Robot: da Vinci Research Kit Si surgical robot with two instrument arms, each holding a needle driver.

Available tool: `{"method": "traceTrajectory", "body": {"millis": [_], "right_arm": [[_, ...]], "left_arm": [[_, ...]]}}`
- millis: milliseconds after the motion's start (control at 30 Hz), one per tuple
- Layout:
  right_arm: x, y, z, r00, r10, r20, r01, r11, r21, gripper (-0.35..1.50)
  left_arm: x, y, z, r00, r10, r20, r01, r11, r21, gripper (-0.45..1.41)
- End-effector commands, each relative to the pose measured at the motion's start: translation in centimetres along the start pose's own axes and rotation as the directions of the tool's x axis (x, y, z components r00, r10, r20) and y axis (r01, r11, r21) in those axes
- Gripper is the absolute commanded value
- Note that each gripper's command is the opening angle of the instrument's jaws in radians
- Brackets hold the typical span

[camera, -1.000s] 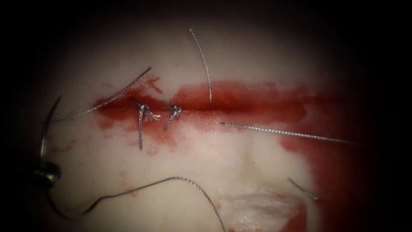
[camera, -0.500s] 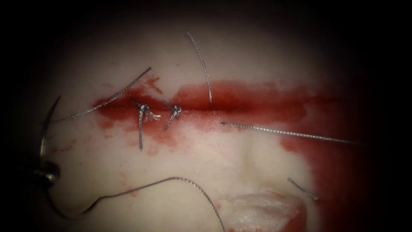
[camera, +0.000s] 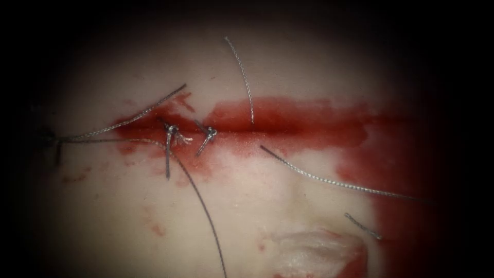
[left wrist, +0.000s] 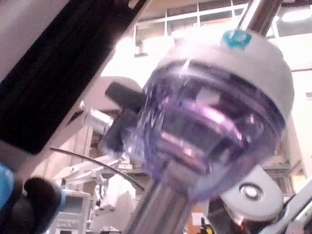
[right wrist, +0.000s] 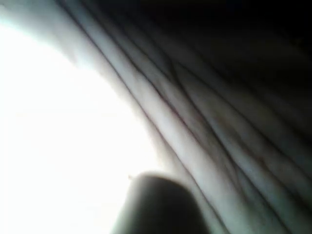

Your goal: Wound Closure

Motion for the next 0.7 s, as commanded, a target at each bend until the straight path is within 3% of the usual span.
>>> {"method": "traceTrajectory", "body": {"millis": [33,100,200,267,300,567,700], "right_arm": [[0.27,-0.25,-0.05,0.997,-0.055,-0.061,0.056,0.998,0.014,1.3],[0.55,-0.54,0.0,0.984,-0.124,-0.126,0.129,0.991,0.032,1.18],[0.77,-0.77,0.04,0.979,-0.117,-0.167,0.131,0.988,0.076,1.19],[0.83,-0.85,0.04,0.972,-0.133,-0.195,0.156,0.982,0.109,1.19],[0.81,-0.83,0.01,0.964,-0.152,-0.217,0.176,0.98,0.091,1.19],[0.74,-0.4,-0.1,0.915,-0.161,-0.369,0.158,0.987,-0.039,1.18],[0.73,-0.26,-0.16,0.908,-0.164,-0.385,0.154,0.986,-0.058,1.14]], "left_arm": [[-0.15,0.04,-0.04,1.0,0.008,0.028,-0.007,0.999,-0.033,-0.45],[-0.22,0.27,-0.22,0.996,0.026,0.089,-0.012,0.988,-0.152,-0.45],[-0.27,0.44,-0.34,0.995,0.009,0.098,0.012,0.978,-0.209,-0.45],[-0.34,0.48,-0.37,0.997,0.03,0.073,-0.016,0.981,-0.194,0.69],[-0.37,0.45,-0.37,0.999,0.003,0.054,0.002,0.996,-0.091,0.86],[-0.4,-0.1,-0.34,0.998,0.026,-0.054,-0.018,0.989,0.15,0.86],[-0.44,-0.45,-0.34,0.994,0.106,-0.036,-0.096,0.974,0.206,0.84]]}}
